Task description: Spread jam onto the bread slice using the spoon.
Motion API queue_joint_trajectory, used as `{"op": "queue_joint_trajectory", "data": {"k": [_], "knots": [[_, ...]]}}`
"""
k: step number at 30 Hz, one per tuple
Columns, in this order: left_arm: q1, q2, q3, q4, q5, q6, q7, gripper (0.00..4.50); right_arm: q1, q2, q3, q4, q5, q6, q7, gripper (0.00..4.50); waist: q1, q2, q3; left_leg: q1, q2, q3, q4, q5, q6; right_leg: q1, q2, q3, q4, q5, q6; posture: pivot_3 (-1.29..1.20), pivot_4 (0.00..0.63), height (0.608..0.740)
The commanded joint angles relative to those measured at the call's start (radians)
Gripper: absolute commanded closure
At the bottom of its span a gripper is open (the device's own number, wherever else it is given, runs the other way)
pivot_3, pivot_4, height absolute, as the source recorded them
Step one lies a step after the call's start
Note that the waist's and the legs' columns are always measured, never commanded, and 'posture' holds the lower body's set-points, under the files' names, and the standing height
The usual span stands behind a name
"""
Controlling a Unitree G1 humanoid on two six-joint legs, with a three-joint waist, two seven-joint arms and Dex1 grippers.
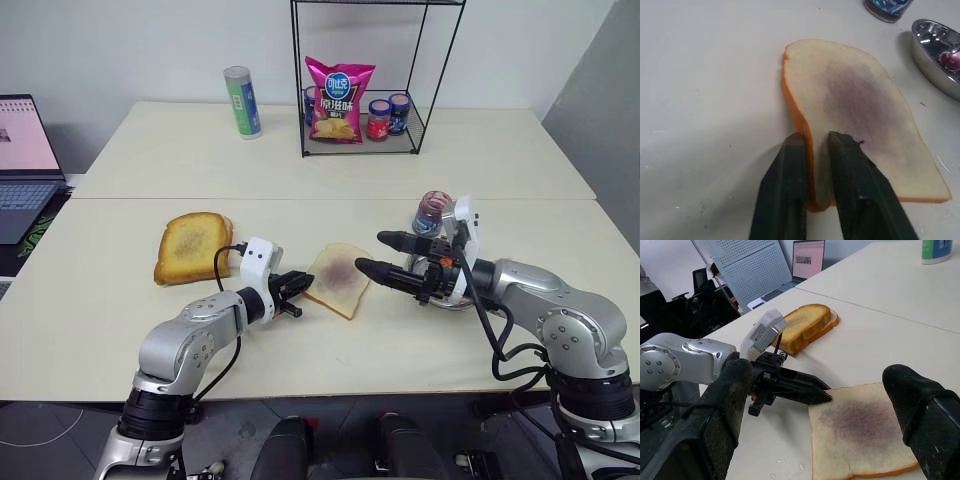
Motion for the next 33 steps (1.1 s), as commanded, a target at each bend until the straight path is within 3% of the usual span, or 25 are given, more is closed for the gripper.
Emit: {"op": "queue_joint_trajectory", "data": {"k": [1,6,15,22,26,33], "knots": [[-0.025,-0.001,0.04,-0.022,0.005,-0.01,-0.003,2.78,-0.008,0.009,-0.021,-0.002,-0.01,-0.036,-0.008,0.0,0.0,0.0,0.0,0.0,0.0,0.0,0.0,0.0,0.0,0.0,0.0,0.0,0.0,0.0,0.0,0.0,0.15,0.74],[-0.017,0.035,0.063,-0.055,0.011,0.002,-0.018,1.82,0.0,0.009,-0.024,0.009,-0.021,-0.047,-0.005,0.0,-0.001,0.0,0.0,0.0,0.0,0.0,0.0,0.0,0.0,0.0,0.0,0.0,0.0,0.0,0.0,0.0,0.15,0.74],[-0.054,0.262,0.037,-0.163,0.022,-0.099,-0.292,0.02,0.098,-0.02,-0.113,-0.028,0.02,-0.014,-0.047,0.0,0.0,0.001,0.0,0.0,0.0,0.0,0.0,0.0,0.0,0.0,0.0,0.0,0.0,0.0,-0.001,0.0,0.15,0.74],[-0.151,0.288,-0.014,-0.187,-0.013,-0.098,-0.447,0.02,0.22,-0.046,-0.215,-0.069,0.066,0.015,-0.1,0.0,0.003,0.001,0.001,0.0,0.0,0.001,0.0,0.0,0.0,0.0,0.0,0.0,0.0,-0.002,-0.002,0.0,0.15,0.74],[-0.22,0.239,-0.095,-0.181,-0.011,-0.121,-0.517,0.02,0.405,0.08,-0.394,-0.141,0.254,0.03,-0.306,0.0,0.01,0.001,0.0,0.0,0.0,0.0,-0.001,0.0,0.0,0.0,0.0,0.0,0.0,-0.001,-0.001,0.0,0.15,0.74],[-0.266,0.142,-0.185,-0.111,0.064,-0.191,-0.532,0.02,0.571,0.138,-0.492,-0.182,0.408,-0.009,-0.487,0.0,0.001,0.004,0.002,0.0,-0.001,0.001,0.0,0.0,0.0,0.001,0.0,0.003,0.0,-0.002,0.003,0.0,0.15,0.74]]}}
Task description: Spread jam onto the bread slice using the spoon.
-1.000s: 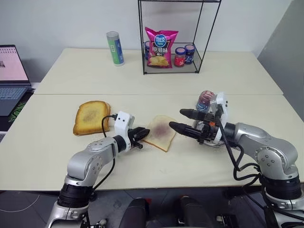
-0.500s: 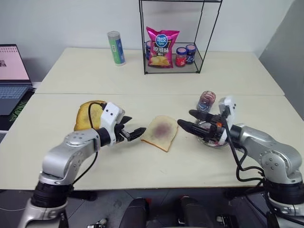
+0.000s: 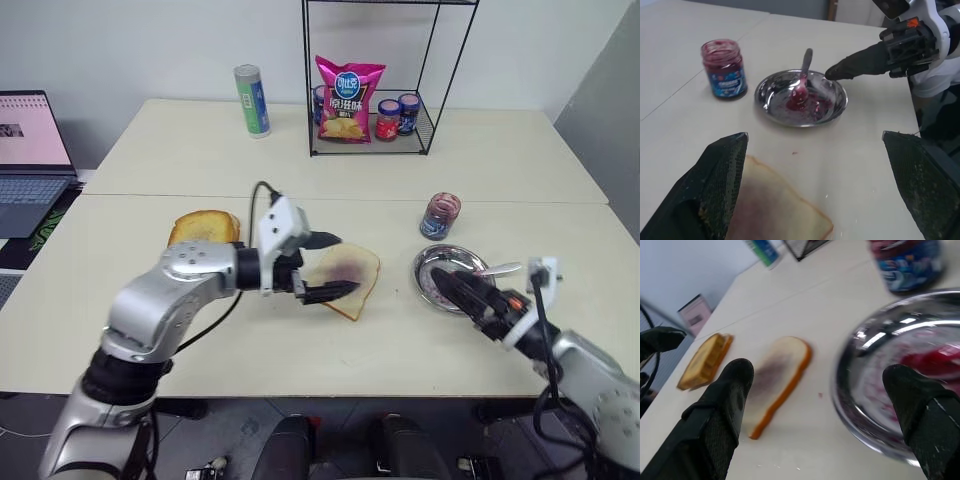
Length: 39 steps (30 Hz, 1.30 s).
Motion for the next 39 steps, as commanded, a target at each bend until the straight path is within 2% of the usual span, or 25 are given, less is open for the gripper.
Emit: {"op": "queue_joint_trajectory", "data": {"k": [1,5,8,12,22,39], "knots": [[-0.026,-0.027,-0.016,0.008,0.016,-0.041,-0.025,0.02,0.038,0.008,-0.061,-0.03,0.105,-0.039,-0.074,0.0,-0.006,0.0,0.0,0.001,0.0,0.0,0.0,0.0,0.0,0.0,0.0,0.0,0.0,0.0,-0.001,0.0,0.15,0.74],[-0.032,-0.063,-0.055,0.011,0.041,-0.08,-0.047,0.02,0.05,0.015,-0.12,0.048,0.166,-0.087,-0.132,0.0,-0.006,0.0,0.0,0.001,0.0,-0.001,0.0,0.0,0.0,0.001,0.001,-0.001,0.001,-0.001,-0.003,0.0,0.15,0.74],[-0.036,-0.091,-0.069,0.007,0.05,-0.083,-0.037,0.02,-0.013,0.02,-0.137,0.14,0.216,-0.122,-0.176,0.0,-0.007,0.0,0.0,0.001,0.0,0.0,0.0,0.0,0.0,0.001,0.001,0.0,0.0,-0.001,-0.001,0.0,0.15,0.74],[-0.039,-0.101,-0.073,0.018,0.088,-0.107,-0.03,0.02,-0.116,0.049,-0.117,0.289,0.201,-0.165,-0.209,0.0,-0.009,0.001,0.0,0.001,0.001,0.0,0.0,0.0,0.0,0.001,0.001,0.0,0.0,0.0,-0.001,0.0,0.15,0.74],[0.013,-0.086,-0.047,-0.051,0.086,-0.071,0.006,0.02,-0.273,0.012,-0.098,0.525,0.119,-0.183,-0.194,0.0,-0.008,0.003,0.0,0.001,0.0,0.0,0.0,0.0,0.0,0.001,0.002,0.0,0.001,0.0,0.0,0.0,0.15,0.74],[0.031,-0.055,-0.023,-0.107,0.056,-0.013,0.028,0.02,-0.405,0.019,-0.071,0.72,-0.017,-0.229,-0.074,0.0,-0.008,0.003,0.0,0.001,0.0,0.0,0.0,0.0,0.0,0.001,0.007,0.0,0.001,0.0,0.0,0.0,0.15,0.74]]}}
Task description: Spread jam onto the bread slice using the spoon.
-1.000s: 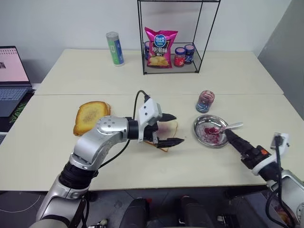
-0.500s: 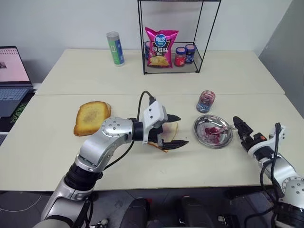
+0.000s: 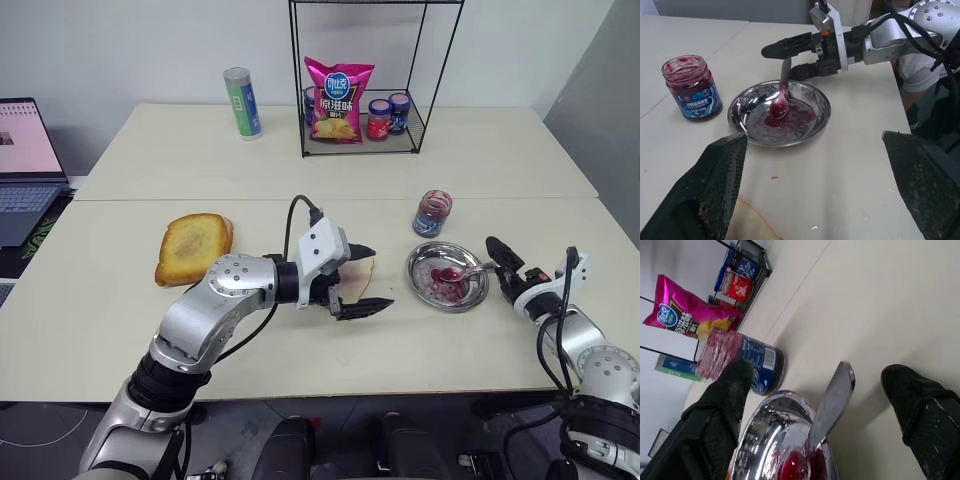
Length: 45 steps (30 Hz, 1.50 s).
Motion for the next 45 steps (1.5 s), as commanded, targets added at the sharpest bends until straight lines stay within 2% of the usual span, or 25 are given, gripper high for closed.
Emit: {"op": "queue_joint_trajectory", "data": {"k": [1,3,9,14,19,23,27,31,38,45], "knots": [[-0.003,0.014,0.037,-0.05,-0.024,0.008,-0.004,0.01,-0.014,0.0,-0.008,0.007,-0.029,-0.021,0.042,0.17,0.0,0.0,0.0,0.0,0.0,0.0,0.0,0.0,0.0,0.0,0.0,0.0,0.0,0.0,0.0,0.0,0.15,0.74],[-0.009,0.017,0.039,-0.046,-0.026,0.011,-0.005,0.0,-0.016,0.001,-0.011,0.011,-0.034,-0.021,0.052,0.45,0.0,0.0,0.0,0.0,0.0,0.0,0.0,0.0,0.0,0.0,0.0,0.0,0.0,0.0,0.0,0.0,0.15,0.74],[-0.014,0.017,0.038,-0.044,-0.034,0.02,-0.008,0.0,-0.01,0.008,-0.017,-0.009,-0.032,-0.011,0.068,1.93,0.0,0.0,0.0,0.0,0.0,0.0,0.0,0.0,0.0,0.0,0.0,0.0,0.0,0.0,0.0,0.0,0.15,0.74],[-0.012,0.02,0.038,-0.042,-0.035,0.017,-0.01,0.0,-0.01,0.01,-0.016,-0.01,-0.042,-0.013,0.076,2.98,0.0,0.0,0.0,0.0,0.0,0.0,0.0,0.0,0.0,0.0,0.0,0.0,0.0,0.0,0.0,0.0,0.15,0.74],[-0.012,0.029,0.036,-0.036,-0.03,0.015,-0.017,0.0,-0.011,0.013,-0.013,-0.026,-0.041,-0.012,0.075,4.37,0.0,0.0,0.0,0.0,0.0,0.0,0.0,0.0,0.0,0.0,0.0,0.0,0.0,0.0,0.0,0.0,0.15,0.74],[-0.011,0.032,0.036,-0.039,-0.032,0.019,-0.016,0.0,-0.009,0.01,-0.017,-0.035,-0.042,-0.008,0.079,4.45,0.0,0.0,0.0,0.001,0.0,0.0,0.001,0.0,0.0,0.001,0.0,0.0,0.0,0.0,0.0,0.0,0.15,0.74],[-0.01,0.04,0.041,-0.039,-0.036,0.021,-0.021,0.0,-0.004,-0.04,0.01,-0.084,-0.046,0.028,0.134,4.45,0.0,0.001,0.0,0.001,0.0,0.0,0.001,0.0,0.0,0.001,0.0,0.0,0.0,0.0,0.0,0.0,0.15,0.74],[-0.034,0.02,0.09,-0.001,-0.063,0.024,-0.004,0.0,-0.103,-0.109,0.013,-0.16,-0.007,0.061,0.148,4.45,-0.002,0.002,0.001,0.001,0.0,0.0,0.001,0.0,0.0,0.001,0.0,0.0,0.0,0.0,0.0,0.0,0.15,0.74],[-0.097,-0.061,0.11,0.084,-0.024,-0.028,0.063,0.0,-0.325,-0.165,0.085,-0.082,-0.145,0.0,0.175,4.45,-0.001,0.004,0.001,0.0,0.001,-0.001,0.002,0.0,0.0,0.001,0.001,-0.001,0.0,0.001,0.001,0.0,0.15,0.74],[-0.109,-0.067,0.117,0.095,-0.018,-0.034,0.064,0.0,-0.456,-0.167,0.189,0.056,-0.329,-0.112,0.26,4.45,0.0,0.004,0.001,-0.001,0.0,0.0,0.001,0.0,0.0,0.0,0.0,0.0,-0.001,0.003,-0.003,0.0,0.15,0.74]]}}
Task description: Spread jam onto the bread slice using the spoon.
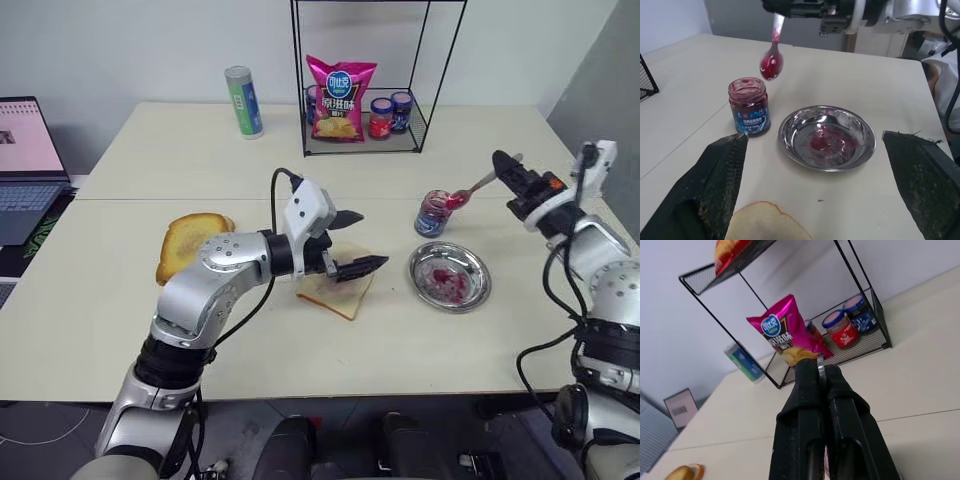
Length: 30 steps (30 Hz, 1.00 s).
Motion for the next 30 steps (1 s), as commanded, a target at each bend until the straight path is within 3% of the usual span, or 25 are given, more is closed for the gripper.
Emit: {"op": "queue_joint_trajectory", "data": {"k": [1,21,30], "knots": [[-0.017,0.002,0.022,-0.019,0.007,-0.028,0.003,0.0,-0.09,-0.012,0.065,0.066,-0.126,-0.106,0.085,4.45,-0.001,0.0,0.0,0.0,0.0,0.0,0.0,0.0,0.0,0.0,0.0,0.0,0.0,0.0,0.0,0.0,0.15,0.74],[0.024,0.018,0.04,-0.09,-0.006,0.01,0.048,0.0,-0.206,0.023,0.295,0.364,-0.585,-0.486,0.276,4.45,-0.004,0.0,0.0,0.001,0.001,0.0,0.0,0.0,0.0,0.0,0.0,0.0,0.001,0.001,-0.001,0.0,0.15,0.74],[0.034,0.025,0.049,-0.114,-0.009,0.027,0.064,0.0,-0.201,0.051,0.301,0.417,-0.646,-0.504,0.283,4.45,-0.004,0.0,0.0,0.001,0.0,0.0,0.001,0.0,0.0,0.0,0.0,0.0,0.002,0.001,-0.001,0.0,0.15,0.74]]}}
